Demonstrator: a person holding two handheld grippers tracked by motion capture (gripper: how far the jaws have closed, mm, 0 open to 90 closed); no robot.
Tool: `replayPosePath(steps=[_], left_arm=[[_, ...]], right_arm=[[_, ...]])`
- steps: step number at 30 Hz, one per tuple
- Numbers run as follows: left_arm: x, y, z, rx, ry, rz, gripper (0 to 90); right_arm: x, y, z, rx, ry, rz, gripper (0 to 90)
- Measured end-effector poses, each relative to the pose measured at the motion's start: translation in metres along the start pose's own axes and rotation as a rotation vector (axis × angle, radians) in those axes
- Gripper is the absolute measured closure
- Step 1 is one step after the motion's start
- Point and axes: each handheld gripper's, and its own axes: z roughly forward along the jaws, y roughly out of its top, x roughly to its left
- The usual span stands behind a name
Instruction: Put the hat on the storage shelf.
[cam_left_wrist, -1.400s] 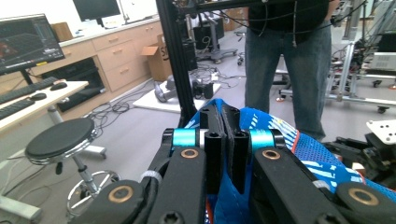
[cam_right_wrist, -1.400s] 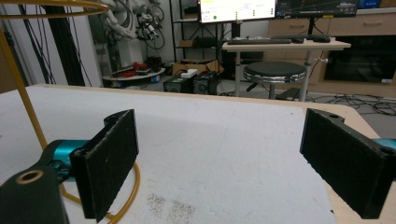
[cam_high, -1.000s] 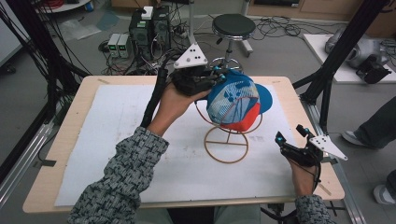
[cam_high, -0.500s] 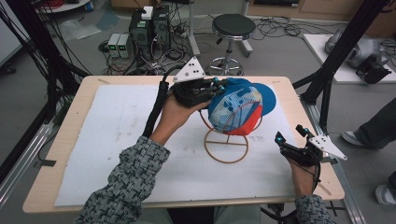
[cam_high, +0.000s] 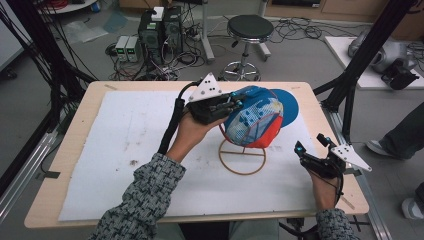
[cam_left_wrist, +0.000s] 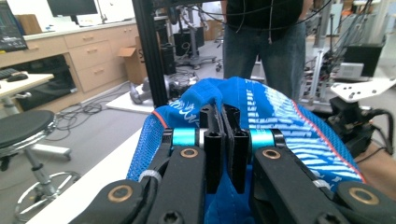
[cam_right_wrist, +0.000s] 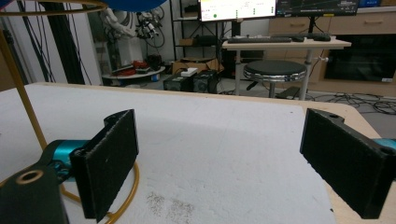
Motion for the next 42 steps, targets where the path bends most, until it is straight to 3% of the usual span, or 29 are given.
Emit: replayPosePath(steps=[10, 23, 28, 33, 42], left_arm=[[0.005, -0.016, -0.001, -0.079, -0.025, -0.070, 88.1], [0.009, -0.024, 0.000, -0.127, -0.060, -0.097, 84.3], [0.009, -0.025, 0.000, -0.133, -0.073, -0.090, 80.0], [0.009, -0.027, -0.001, -0.148, -0.087, -0.084, 69.2], [0.011, -0.029, -0.006, -0.159, -0.082, -0.101, 62.7]], right_arm=[[0.000, 0.000, 0.000, 0.000, 0.002, -0.001, 10.8], [0.000, 0.000, 0.000, 0.001, 0.001, 0.005, 10.7], [0.000, 0.000, 0.000, 0.000, -0.001, 0.005, 10.8], [0.000, 0.000, 0.000, -0.003, 0.000, 0.002, 10.7], [0.000, 0.000, 0.000, 0.001, 0.000, 0.002, 10.8]])
